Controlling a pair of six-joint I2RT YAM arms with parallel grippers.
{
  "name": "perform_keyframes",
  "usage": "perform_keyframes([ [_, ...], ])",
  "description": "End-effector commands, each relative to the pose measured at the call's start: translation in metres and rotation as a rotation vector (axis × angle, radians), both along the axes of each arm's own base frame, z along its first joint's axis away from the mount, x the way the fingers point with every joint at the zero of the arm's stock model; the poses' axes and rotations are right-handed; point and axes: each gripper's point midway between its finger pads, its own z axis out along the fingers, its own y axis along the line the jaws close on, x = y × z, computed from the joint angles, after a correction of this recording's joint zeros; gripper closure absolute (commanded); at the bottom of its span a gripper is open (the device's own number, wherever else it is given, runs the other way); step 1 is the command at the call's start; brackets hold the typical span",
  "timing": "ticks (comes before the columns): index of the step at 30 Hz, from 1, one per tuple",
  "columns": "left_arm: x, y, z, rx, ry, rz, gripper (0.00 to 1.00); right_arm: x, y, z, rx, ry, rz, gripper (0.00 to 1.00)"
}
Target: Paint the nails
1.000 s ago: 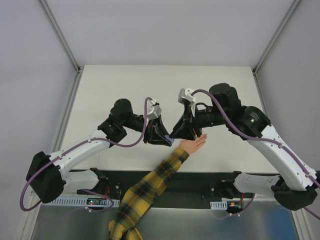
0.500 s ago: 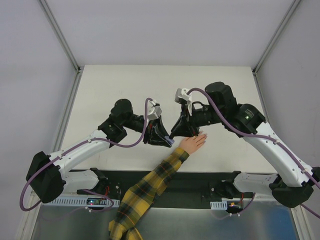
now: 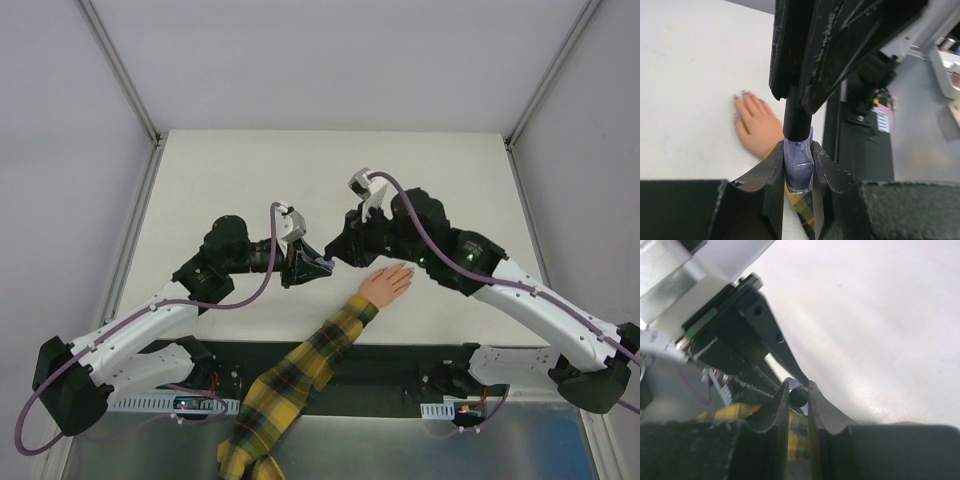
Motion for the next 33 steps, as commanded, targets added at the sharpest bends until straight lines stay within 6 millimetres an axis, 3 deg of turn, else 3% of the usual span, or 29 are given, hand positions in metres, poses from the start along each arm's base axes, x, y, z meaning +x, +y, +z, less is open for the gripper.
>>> perform_keyframes([
  [1, 0.058, 0.024, 0.045, -0.095, -0.220, 0.354, 1.00, 0.013, 0.019, -0.018, 0.102, 0.196, -0.562, 0.99],
  [2, 0.058, 0.024, 0.043, -0.093, -0.218, 0.351, 1.00, 0.008, 0.024, -0.013, 0.101, 0.168, -0.570, 1.00],
  [4, 0.055, 0.021, 0.043, -0.095, -0.211, 0.326, 1.00, 0.017, 0.018, -0.015, 0.039, 0.124, -0.618, 0.99],
  [10, 0.046, 0.016, 0.046, -0.104, -0.211, 0.268, 1.00, 0.017, 0.009, 0.005, 0.102, 0.092, -0.615, 0.98],
  [12, 0.042, 0.014, 0.046, -0.105, -0.211, 0.244, 1.00, 0.015, 0.009, 0.009, 0.090, 0.075, -0.554, 0.84],
  [13, 0.041, 0.013, 0.048, -0.108, -0.213, 0.233, 1.00, 0.014, 0.009, 0.012, 0.087, 0.066, -0.526, 0.67],
  [16, 0.035, 0.009, 0.047, -0.107, -0.204, 0.186, 1.00, 0.011, -0.003, 0.027, 0.048, -0.013, -0.448, 0.39],
  [19, 0.022, 0.002, 0.048, -0.108, -0.192, 0.086, 1.00, 0.006, -0.019, 0.044, 0.015, -0.118, -0.322, 0.26],
  [21, 0.013, -0.004, 0.046, -0.106, -0.171, 0.011, 1.00, -0.005, -0.023, 0.050, 0.004, -0.160, -0.152, 0.23],
  [22, -0.003, -0.007, 0.050, -0.115, -0.167, -0.090, 1.00, -0.004, -0.028, 0.058, 0.011, -0.174, -0.112, 0.23],
  [23, -0.008, -0.010, 0.047, -0.109, -0.136, -0.136, 1.00, -0.021, -0.027, 0.056, 0.007, -0.154, 0.000, 0.23],
  [26, -0.029, -0.012, 0.048, -0.113, -0.083, -0.289, 1.00, -0.037, -0.033, 0.058, -0.027, -0.194, 0.181, 0.25],
  [29, -0.041, -0.013, 0.050, -0.121, -0.061, -0.378, 1.00, -0.045, -0.033, 0.055, -0.053, -0.210, 0.313, 0.30],
  [33, -0.047, -0.014, 0.048, -0.117, -0.044, -0.417, 1.00, -0.044, -0.028, 0.049, -0.084, -0.201, 0.384, 0.46],
])
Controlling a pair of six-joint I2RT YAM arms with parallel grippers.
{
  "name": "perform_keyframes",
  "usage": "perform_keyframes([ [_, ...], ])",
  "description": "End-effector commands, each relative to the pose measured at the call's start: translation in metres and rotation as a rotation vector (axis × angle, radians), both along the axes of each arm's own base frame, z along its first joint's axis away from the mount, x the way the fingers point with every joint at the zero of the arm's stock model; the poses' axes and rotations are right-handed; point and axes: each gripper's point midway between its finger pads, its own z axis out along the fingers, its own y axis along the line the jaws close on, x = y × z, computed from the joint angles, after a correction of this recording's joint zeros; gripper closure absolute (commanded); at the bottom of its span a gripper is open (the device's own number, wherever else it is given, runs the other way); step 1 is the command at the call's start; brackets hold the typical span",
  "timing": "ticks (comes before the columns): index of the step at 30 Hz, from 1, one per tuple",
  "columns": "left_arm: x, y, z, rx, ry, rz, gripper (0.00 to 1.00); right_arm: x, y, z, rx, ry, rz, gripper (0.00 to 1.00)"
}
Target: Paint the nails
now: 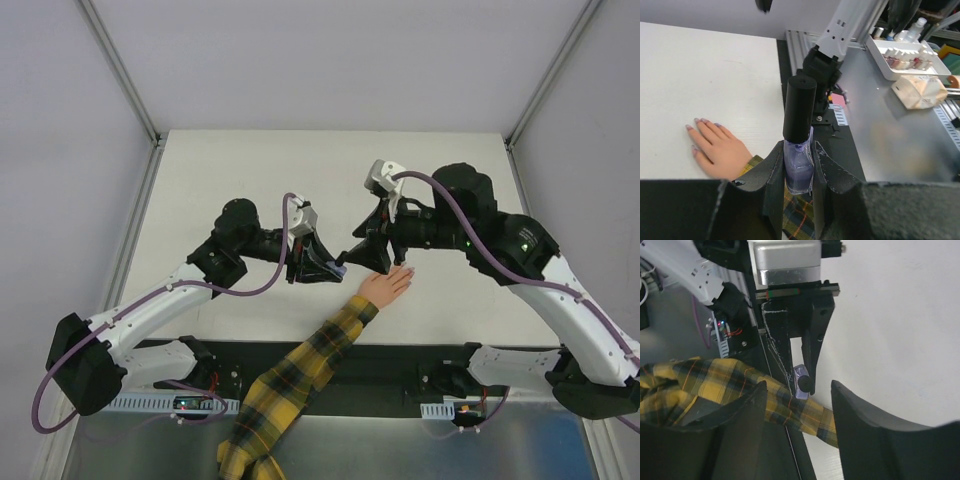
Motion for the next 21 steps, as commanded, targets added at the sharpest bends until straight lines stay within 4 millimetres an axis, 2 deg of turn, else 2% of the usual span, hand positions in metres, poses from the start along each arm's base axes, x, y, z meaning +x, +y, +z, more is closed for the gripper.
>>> perform_keyframes([
  [1, -0.023, 0.002, 0.028, -0.070, -0.057, -0.148, 1.00, -0.024, 0.007, -0.012, -0.058, -0.002, 0.244, 0.46],
  [8, -0.025, 0.002, 0.029, -0.071, -0.056, -0.161, 1.00, -0.025, 0.013, -0.016, -0.053, 0.006, 0.277, 0.50],
  [17, -0.026, 0.003, 0.030, -0.073, -0.059, -0.163, 1.00, -0.019, 0.022, -0.031, -0.077, 0.052, 0.285, 0.60],
  [21, -0.026, 0.003, 0.030, -0.073, -0.059, -0.163, 1.00, -0.019, 0.024, -0.034, -0.083, 0.062, 0.286, 0.68],
])
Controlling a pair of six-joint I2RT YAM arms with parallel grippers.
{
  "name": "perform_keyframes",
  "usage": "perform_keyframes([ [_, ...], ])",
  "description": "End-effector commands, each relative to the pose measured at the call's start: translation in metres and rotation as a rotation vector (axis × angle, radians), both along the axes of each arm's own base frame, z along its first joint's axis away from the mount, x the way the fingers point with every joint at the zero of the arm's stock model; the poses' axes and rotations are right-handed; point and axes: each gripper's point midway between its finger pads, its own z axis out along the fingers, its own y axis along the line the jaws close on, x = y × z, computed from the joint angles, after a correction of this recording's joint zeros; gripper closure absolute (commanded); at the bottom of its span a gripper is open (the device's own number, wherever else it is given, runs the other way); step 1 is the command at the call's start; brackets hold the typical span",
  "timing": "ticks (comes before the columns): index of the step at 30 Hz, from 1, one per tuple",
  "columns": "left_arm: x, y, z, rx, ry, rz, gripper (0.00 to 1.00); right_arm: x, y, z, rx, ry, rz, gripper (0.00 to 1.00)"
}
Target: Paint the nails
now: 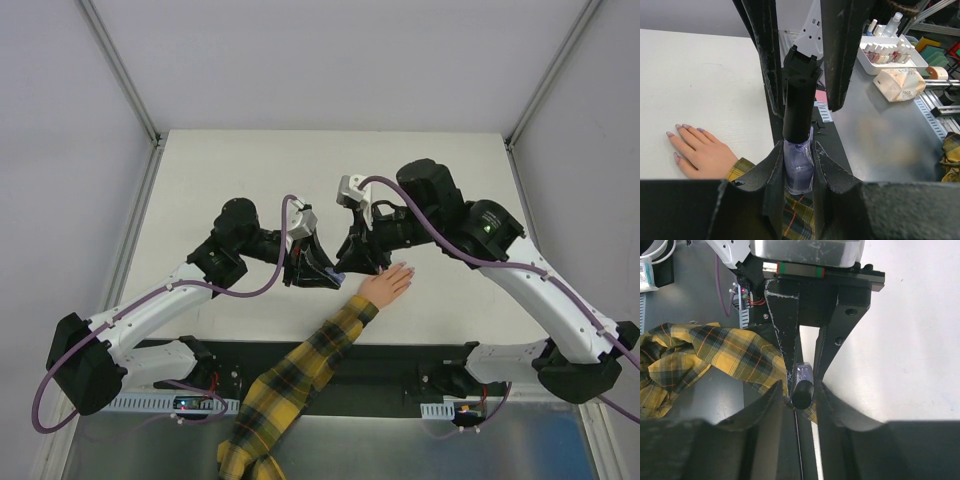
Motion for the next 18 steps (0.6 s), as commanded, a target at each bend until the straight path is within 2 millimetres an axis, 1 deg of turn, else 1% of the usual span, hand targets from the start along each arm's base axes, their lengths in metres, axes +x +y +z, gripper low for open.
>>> perform_keyframes([
  [1, -0.008, -0.001, 0.025, -0.068, -0.075, -0.054, 1.00, -0.002, 0.003, 0.001, 0.014, -0.004, 0.034, 0.70],
  [3, -0.008, -0.001, 0.025, -0.070, -0.079, -0.050, 1.00, -0.002, 0.004, -0.002, 0.008, 0.006, 0.037, 0.74],
  [5, -0.007, -0.001, 0.026, -0.072, -0.083, -0.044, 1.00, -0.003, 0.004, -0.006, 0.001, 0.017, 0.036, 0.76],
  [7, -0.005, -0.002, 0.026, -0.074, -0.086, -0.028, 1.00, -0.001, 0.005, -0.011, -0.008, 0.027, 0.026, 0.79],
  [8, -0.004, -0.001, 0.027, -0.076, -0.091, -0.012, 1.00, 0.001, 0.005, -0.014, -0.015, 0.041, -0.001, 0.82],
  [9, 0.003, -0.002, 0.027, -0.075, -0.096, 0.032, 1.00, 0.001, 0.004, -0.018, -0.021, 0.053, -0.014, 0.92],
  [10, 0.006, -0.003, 0.027, -0.075, -0.103, 0.057, 1.00, 0.002, 0.006, -0.019, -0.015, 0.057, -0.024, 0.97],
  [11, 0.010, -0.002, 0.027, -0.074, -0.120, 0.093, 1.00, 0.005, 0.006, -0.021, -0.020, 0.086, -0.075, 0.99],
  [12, 0.018, -0.002, 0.024, -0.069, -0.126, 0.150, 1.00, 0.006, 0.006, -0.020, -0.011, 0.097, -0.113, 0.99],
  [13, 0.035, -0.002, 0.023, -0.065, -0.138, 0.258, 1.00, 0.008, 0.012, -0.028, 0.000, 0.108, -0.146, 0.99],
  [14, 0.044, 0.002, 0.026, -0.073, -0.167, 0.331, 1.00, 0.019, 0.014, -0.033, -0.003, 0.110, -0.250, 0.99],
  [15, 0.051, 0.005, 0.021, -0.065, -0.170, 0.389, 1.00, 0.022, 0.019, -0.037, 0.007, 0.195, -0.371, 0.99],
  [16, 0.069, 0.011, 0.021, -0.061, -0.183, 0.505, 1.00, 0.014, 0.029, -0.043, 0.014, 0.243, -0.460, 0.99],
  [17, 0.073, 0.017, 0.025, -0.073, -0.212, 0.551, 1.00, 0.051, 0.011, -0.055, 0.005, 0.185, -0.787, 0.99],
  [18, 0.078, 0.021, 0.021, -0.066, -0.216, 0.592, 1.00, 0.048, 0.010, -0.063, 0.072, 0.353, -0.991, 0.99],
])
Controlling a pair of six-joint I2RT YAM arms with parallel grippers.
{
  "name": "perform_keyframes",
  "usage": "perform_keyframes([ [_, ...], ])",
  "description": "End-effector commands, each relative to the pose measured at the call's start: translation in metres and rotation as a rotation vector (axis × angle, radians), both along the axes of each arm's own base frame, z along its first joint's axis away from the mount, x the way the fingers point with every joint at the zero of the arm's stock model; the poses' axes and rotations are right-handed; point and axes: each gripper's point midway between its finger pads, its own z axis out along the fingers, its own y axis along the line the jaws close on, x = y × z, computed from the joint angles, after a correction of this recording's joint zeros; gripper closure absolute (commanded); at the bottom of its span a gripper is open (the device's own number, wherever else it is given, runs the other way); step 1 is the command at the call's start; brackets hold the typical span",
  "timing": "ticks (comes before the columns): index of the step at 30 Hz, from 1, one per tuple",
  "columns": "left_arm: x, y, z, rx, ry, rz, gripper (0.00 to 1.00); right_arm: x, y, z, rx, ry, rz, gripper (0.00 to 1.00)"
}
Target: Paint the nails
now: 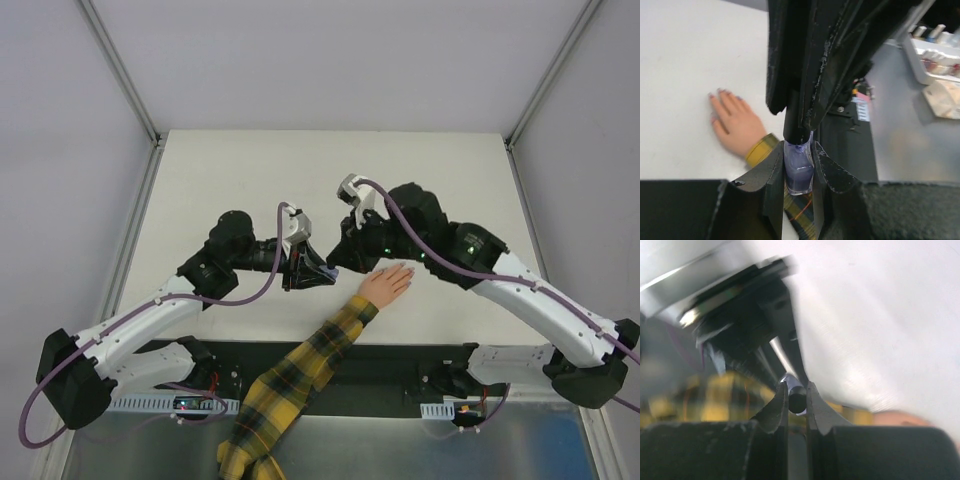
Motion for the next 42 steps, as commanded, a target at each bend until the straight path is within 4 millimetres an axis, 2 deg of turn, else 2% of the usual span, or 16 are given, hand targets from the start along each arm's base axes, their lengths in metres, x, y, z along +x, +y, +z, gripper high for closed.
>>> perform_keyframes([
  [1, 0.058, 0.018, 0.045, -0.107, -0.242, 0.381, 1.00, 0.014, 0.012, -0.015, 0.226, 0.269, -0.696, 0.99],
  [2, 0.061, 0.021, 0.047, -0.109, -0.259, 0.406, 1.00, 0.018, 0.012, -0.046, 0.227, 0.258, -0.765, 0.99],
  [4, 0.059, 0.021, 0.047, -0.110, -0.261, 0.397, 1.00, 0.021, 0.014, -0.049, 0.195, 0.252, -0.789, 0.99],
  [5, 0.055, 0.017, 0.044, -0.105, -0.252, 0.358, 1.00, 0.026, 0.019, -0.035, 0.178, 0.215, -0.785, 0.99],
  [7, 0.049, 0.013, 0.046, -0.109, -0.247, 0.314, 1.00, 0.027, 0.017, -0.025, 0.129, 0.144, -0.743, 0.99],
  [8, 0.041, 0.010, 0.045, -0.111, -0.239, 0.263, 1.00, 0.028, 0.013, -0.018, 0.132, 0.126, -0.744, 0.95],
  [10, 0.035, 0.007, 0.048, -0.116, -0.238, 0.225, 1.00, 0.029, 0.006, -0.001, 0.143, 0.083, -0.725, 0.79],
  [11, 0.033, 0.007, 0.049, -0.117, -0.236, 0.211, 1.00, 0.028, 0.003, 0.004, 0.122, 0.034, -0.682, 0.61],
  [14, 0.027, 0.004, 0.049, -0.116, -0.230, 0.165, 1.00, 0.025, -0.013, 0.024, 0.089, -0.071, -0.598, 0.37],
  [15, 0.021, 0.003, 0.050, -0.121, -0.230, 0.125, 1.00, 0.024, -0.018, 0.039, 0.102, -0.094, -0.575, 0.33],
  [17, 0.016, 0.001, 0.050, -0.119, -0.217, 0.085, 1.00, 0.019, -0.024, 0.040, 0.067, -0.121, -0.492, 0.25],
  [21, -0.006, -0.004, 0.052, -0.124, -0.181, -0.073, 1.00, 0.008, -0.032, 0.050, 0.036, -0.202, -0.246, 0.23],
  [22, -0.016, -0.005, 0.050, -0.120, -0.152, -0.144, 1.00, -0.012, -0.026, 0.054, 0.075, -0.173, -0.106, 0.23],
  [26, -0.036, -0.003, 0.053, -0.133, -0.112, -0.291, 1.00, -0.038, -0.025, 0.058, 0.112, -0.145, 0.154, 0.28],
  [32, -0.043, -0.004, 0.051, -0.130, -0.097, -0.337, 1.00, -0.041, -0.021, 0.055, 0.072, -0.128, 0.268, 0.53],
  [42, -0.044, -0.004, 0.050, -0.128, -0.090, -0.344, 1.00, -0.043, -0.011, 0.045, 0.051, -0.078, 0.315, 0.66],
])
